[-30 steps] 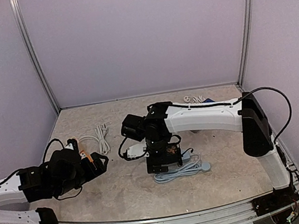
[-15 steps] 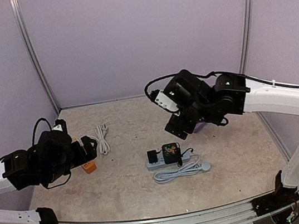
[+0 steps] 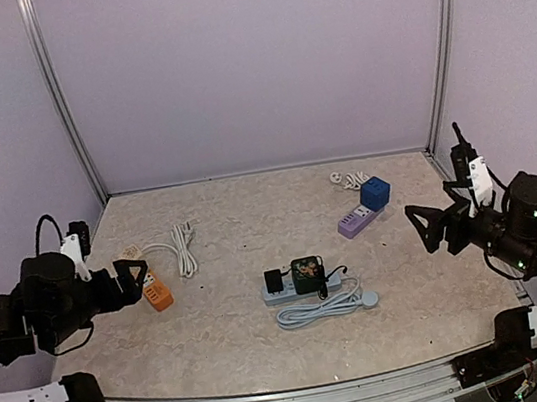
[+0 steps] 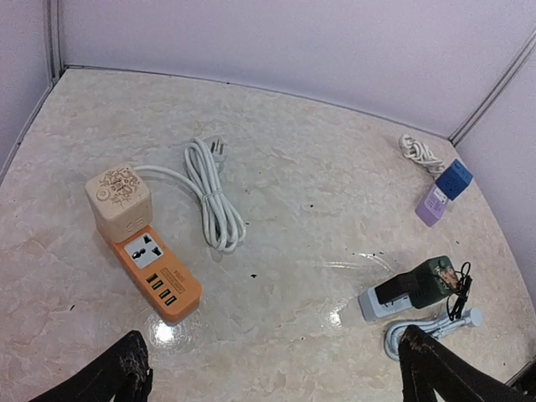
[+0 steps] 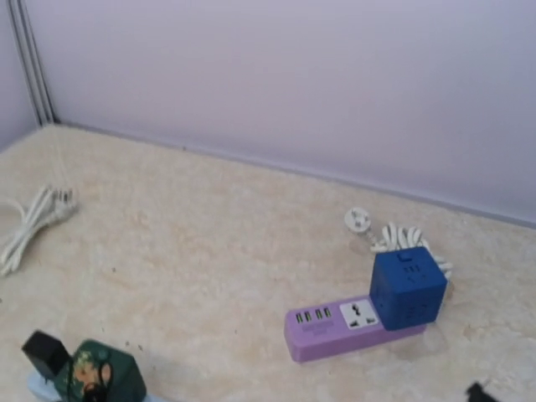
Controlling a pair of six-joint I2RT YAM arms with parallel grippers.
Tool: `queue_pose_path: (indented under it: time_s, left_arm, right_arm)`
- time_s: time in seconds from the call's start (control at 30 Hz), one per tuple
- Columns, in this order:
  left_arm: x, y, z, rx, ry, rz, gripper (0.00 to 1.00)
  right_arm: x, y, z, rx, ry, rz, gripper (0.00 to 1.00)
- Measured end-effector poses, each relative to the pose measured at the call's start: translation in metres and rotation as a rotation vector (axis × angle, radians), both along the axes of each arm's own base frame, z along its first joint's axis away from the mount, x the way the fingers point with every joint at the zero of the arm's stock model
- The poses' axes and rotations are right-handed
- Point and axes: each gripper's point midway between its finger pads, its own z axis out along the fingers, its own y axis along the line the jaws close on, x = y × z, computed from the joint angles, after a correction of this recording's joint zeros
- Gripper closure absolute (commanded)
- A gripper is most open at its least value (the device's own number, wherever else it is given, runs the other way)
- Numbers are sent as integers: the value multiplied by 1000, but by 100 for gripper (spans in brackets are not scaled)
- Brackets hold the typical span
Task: Insert the plug
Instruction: Reset both arms
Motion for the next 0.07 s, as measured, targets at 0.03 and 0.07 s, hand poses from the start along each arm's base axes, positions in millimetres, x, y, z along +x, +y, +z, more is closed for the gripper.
queue_pose_path:
  time_s: [0.03, 0.07]
  left_arm:
    - [-3, 4, 5, -24, -21, -3, 1]
    - [-5, 8, 10, -51, -43, -2, 1]
  right_arm:
    - [-1, -3, 1, 13, -7, -1, 0]
    - [-1, -5, 2, 21, -15, -5, 0]
